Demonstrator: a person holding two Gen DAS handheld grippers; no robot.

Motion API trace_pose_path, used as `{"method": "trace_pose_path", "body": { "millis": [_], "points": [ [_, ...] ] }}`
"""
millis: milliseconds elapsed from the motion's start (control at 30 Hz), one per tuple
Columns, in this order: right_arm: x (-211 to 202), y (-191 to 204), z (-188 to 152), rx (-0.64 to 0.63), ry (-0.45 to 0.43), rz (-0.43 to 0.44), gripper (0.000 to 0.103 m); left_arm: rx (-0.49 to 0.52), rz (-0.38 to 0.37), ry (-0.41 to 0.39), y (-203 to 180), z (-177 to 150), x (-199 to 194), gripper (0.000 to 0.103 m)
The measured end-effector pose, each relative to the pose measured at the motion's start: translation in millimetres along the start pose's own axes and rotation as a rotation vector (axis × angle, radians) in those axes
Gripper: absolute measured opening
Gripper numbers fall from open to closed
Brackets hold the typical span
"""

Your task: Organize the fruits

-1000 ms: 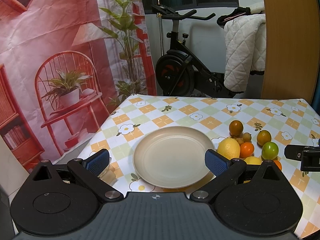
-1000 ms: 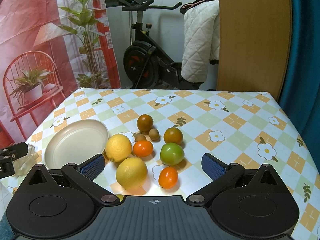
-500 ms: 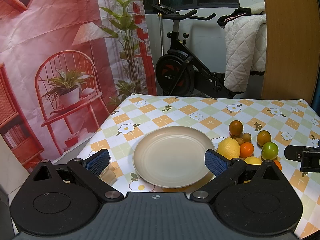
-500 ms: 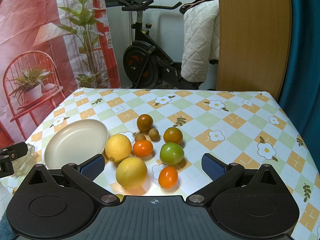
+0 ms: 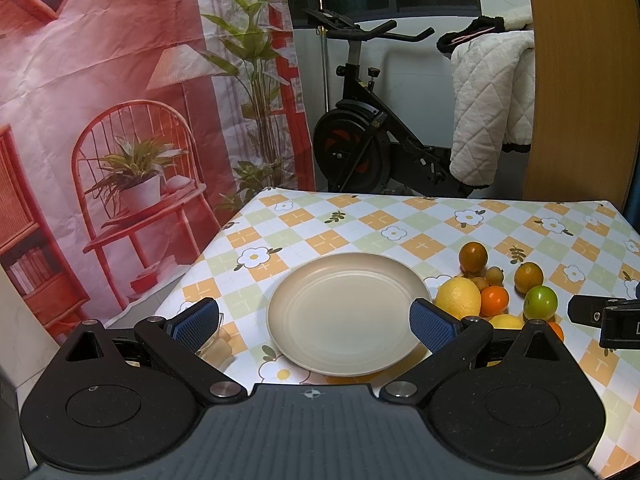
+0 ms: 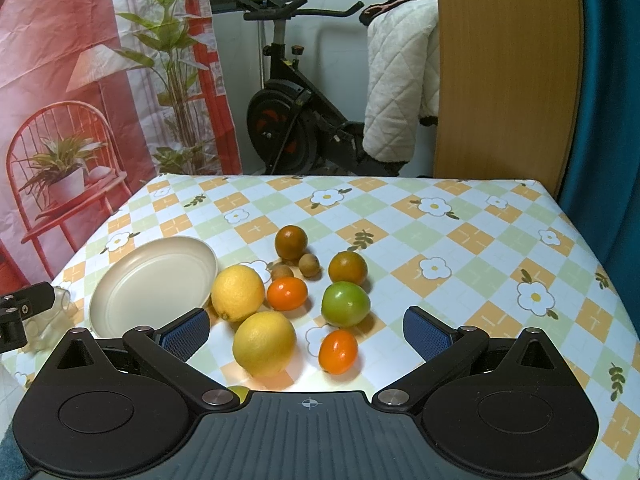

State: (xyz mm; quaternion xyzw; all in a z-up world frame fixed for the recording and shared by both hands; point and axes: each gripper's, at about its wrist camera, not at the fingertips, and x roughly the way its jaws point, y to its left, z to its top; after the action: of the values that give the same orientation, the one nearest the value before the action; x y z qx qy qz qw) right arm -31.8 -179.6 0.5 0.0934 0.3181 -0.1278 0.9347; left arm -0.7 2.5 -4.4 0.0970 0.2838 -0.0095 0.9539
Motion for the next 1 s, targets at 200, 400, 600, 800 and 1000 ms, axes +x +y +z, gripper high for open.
{"method": "trace_pose_path", "body": {
  "millis": [200, 400, 600, 800, 1000],
  "points": [
    [3.0, -1.6, -4.5, 0.002, 0.0, -0.004, 0.103, -0.002, -0.002, 0.001, -0.6, -0.5, -1.4, 0.102],
    [1.3, 1.7, -5.0, -0.015, 0.001, -0.001, 0.103, -0.007, 0.001, 0.003, -0.4, -0.3, -1.9, 0.102],
    [0.8, 4.6, -3.2, -0.022, 0.006, -0.004, 0.103, -0.004, 0.013, 0.017, -1.4, -1.0, 2.1, 0.102],
    [5.5, -1.3, -7.3, -0.001, 0.006, 0.024, 0.103, 0.013, 0.009, 0.019, -1.9, -2.3, 8.3, 0.102],
    [10.6, -15.6, -14.2, 0.042, -0.024, 0.052, 0.103, 0.005, -0.024, 0.034, -2.3, -3.9, 16.1, 0.102]
  ]
}}
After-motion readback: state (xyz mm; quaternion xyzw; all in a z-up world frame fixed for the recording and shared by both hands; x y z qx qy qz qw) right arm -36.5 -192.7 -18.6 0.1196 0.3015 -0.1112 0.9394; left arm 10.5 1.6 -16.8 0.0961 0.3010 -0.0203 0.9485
